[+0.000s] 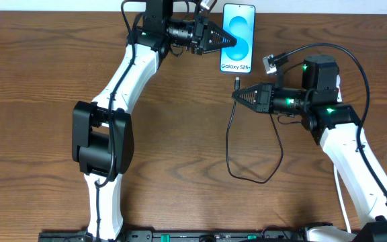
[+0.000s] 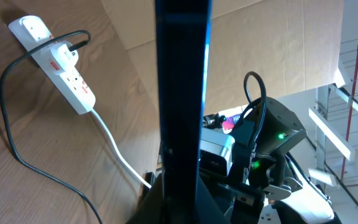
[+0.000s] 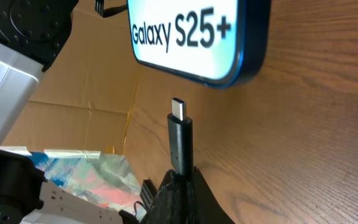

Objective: Plug charger to phone and switch on socket

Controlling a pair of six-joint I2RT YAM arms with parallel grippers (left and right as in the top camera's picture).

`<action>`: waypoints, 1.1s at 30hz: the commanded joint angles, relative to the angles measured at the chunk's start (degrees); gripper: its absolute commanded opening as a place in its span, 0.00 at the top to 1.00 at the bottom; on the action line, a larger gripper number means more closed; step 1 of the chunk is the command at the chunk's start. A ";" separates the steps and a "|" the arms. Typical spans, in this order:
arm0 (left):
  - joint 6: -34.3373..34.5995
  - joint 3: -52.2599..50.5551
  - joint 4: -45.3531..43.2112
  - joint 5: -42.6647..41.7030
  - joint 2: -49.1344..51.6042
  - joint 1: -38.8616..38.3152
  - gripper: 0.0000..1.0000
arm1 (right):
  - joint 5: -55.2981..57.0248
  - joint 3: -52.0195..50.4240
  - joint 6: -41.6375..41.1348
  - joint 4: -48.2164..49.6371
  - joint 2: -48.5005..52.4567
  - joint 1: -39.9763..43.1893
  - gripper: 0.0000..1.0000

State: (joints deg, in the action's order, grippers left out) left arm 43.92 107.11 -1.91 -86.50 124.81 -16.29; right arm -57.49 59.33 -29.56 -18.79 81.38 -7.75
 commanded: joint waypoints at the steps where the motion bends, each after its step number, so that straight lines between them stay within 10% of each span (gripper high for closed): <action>1: 0.35 1.81 -0.35 -1.57 -2.78 -0.37 0.93 | -1.44 1.51 -0.66 0.35 0.28 -0.20 0.99; 33: 1.57 1.81 -0.37 -2.86 -2.75 -0.57 0.93 | -0.07 1.51 -2.21 1.88 0.28 -0.59 0.99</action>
State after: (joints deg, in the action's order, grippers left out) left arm 45.43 107.11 -1.78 -87.13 124.81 -16.73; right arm -57.17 59.33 -31.22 -17.06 81.38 -8.05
